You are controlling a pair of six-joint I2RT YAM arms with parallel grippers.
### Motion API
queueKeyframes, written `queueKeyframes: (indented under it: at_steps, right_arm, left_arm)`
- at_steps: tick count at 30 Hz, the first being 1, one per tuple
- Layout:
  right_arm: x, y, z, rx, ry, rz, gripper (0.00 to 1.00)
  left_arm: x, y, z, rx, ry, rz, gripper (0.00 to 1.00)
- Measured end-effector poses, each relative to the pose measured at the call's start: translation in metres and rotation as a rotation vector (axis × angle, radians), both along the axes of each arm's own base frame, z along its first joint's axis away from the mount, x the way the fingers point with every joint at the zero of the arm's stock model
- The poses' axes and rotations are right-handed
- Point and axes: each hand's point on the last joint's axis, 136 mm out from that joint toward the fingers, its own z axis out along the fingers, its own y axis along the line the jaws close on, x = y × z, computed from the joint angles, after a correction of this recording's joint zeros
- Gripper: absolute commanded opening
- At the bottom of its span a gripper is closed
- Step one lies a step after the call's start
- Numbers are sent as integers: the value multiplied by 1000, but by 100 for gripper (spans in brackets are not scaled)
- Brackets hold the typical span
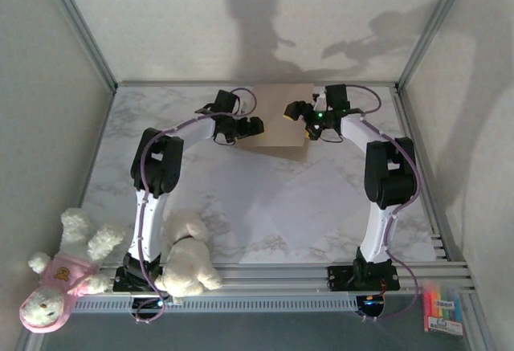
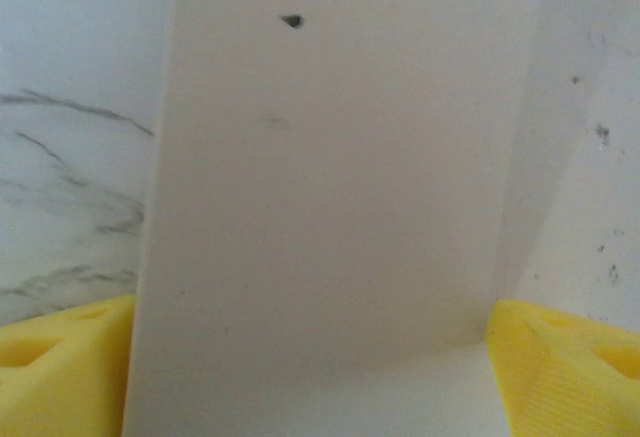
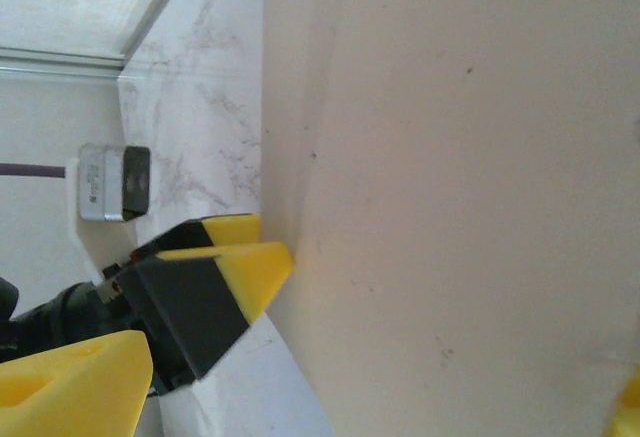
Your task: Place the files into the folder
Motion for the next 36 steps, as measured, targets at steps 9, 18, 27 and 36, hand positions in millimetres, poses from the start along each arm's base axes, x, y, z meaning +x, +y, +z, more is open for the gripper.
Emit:
queueKeyframes:
  at_steps: [9, 18, 27, 36]
  right_arm:
    - [10, 5, 34, 41, -67, 15, 92]
    - [13, 12, 54, 93, -73, 26, 93]
    - [19, 36, 95, 153, -130, 66, 95]
    - [23, 73, 112, 214, -130, 116, 96]
  left_arm:
    - [-3, 7, 34, 66, -85, -9, 100]
    - [-24, 29, 55, 153, -207, -28, 100]
    - [-67, -11, 110, 218, -557, -151, 96]
    - [-72, -39, 122, 315, -769, -120, 88]
